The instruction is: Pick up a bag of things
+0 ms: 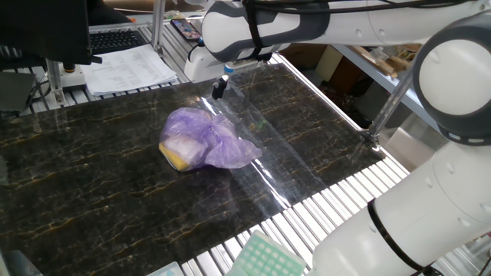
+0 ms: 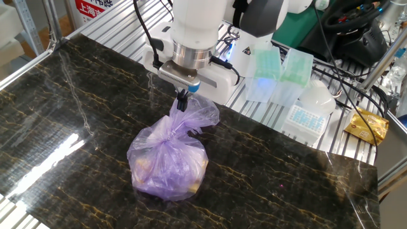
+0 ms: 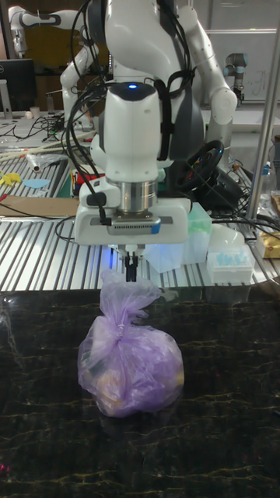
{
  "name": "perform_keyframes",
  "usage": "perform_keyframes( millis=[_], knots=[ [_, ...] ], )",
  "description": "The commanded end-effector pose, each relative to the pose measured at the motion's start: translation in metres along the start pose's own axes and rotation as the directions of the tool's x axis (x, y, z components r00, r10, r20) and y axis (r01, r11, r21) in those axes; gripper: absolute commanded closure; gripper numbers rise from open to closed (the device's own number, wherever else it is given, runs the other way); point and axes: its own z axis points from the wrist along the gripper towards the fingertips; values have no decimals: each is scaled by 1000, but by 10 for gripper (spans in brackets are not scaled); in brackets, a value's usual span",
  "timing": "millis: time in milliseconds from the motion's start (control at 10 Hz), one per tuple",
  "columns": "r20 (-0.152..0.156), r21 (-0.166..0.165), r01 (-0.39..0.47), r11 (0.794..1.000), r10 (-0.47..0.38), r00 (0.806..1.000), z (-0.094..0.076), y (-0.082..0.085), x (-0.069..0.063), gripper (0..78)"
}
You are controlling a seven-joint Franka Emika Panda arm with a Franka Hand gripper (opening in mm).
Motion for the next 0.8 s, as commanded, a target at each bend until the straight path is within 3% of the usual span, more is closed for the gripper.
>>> perform_keyframes(
  millis=[100, 300, 600, 800],
  knots=[
    [3, 1, -1, 1000, 1, 1000, 3, 1, -1, 776],
    [15, 6, -3, 1000, 3, 1000, 15, 2, 0, 776],
    [14, 8, -3, 1000, 3, 1000, 21, 1, -1, 776],
    [18, 4, 2, 1000, -2, 1000, 38, -9, -6, 776]
  ],
)
